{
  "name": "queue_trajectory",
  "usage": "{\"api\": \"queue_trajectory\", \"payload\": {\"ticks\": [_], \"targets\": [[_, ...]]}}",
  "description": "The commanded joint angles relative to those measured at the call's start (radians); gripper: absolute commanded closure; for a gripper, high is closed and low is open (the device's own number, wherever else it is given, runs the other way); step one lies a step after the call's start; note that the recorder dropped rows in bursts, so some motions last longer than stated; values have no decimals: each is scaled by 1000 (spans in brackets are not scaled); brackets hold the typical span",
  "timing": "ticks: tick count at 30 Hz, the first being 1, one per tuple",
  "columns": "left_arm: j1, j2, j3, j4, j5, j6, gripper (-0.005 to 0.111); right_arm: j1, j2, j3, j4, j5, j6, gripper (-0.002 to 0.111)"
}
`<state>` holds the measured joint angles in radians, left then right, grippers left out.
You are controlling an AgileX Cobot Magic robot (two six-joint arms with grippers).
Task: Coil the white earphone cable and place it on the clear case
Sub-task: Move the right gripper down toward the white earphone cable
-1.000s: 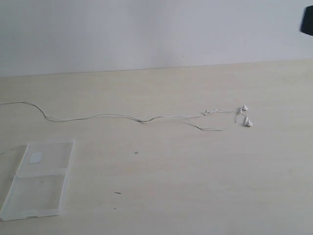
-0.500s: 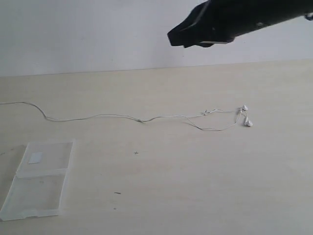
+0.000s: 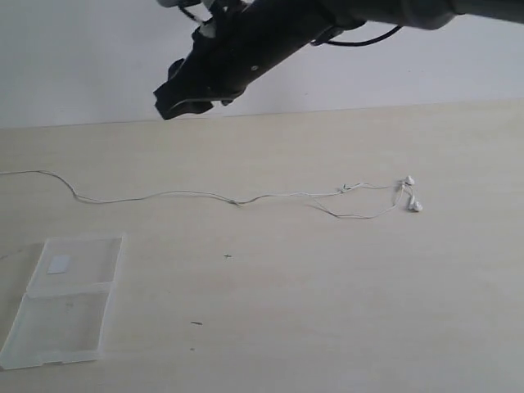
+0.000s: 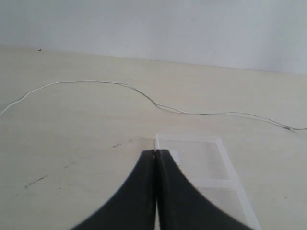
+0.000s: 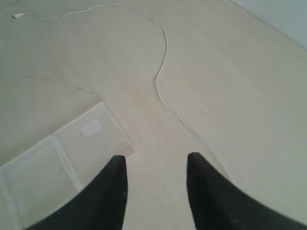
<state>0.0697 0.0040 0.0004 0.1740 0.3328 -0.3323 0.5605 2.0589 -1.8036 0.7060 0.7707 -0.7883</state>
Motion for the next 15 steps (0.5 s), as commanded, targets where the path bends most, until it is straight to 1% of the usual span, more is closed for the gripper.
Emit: {"api": "queue_trajectory", "payload": {"ticks": [1,8,11,15], "targets": [[2,-4,0,-5,-5,-6,107,34,80,-42,-9,-102,33,67],[2,-4,0,-5,-5,-6,107,89,197,-118,-2,-228,75,67],[2,-4,0,-5,-5,-6,107,109,255,-163,-26,-249,79,67],[2,-4,0,-5,-5,-6,107,113,328,-223,-93,-264,192,67]]}}
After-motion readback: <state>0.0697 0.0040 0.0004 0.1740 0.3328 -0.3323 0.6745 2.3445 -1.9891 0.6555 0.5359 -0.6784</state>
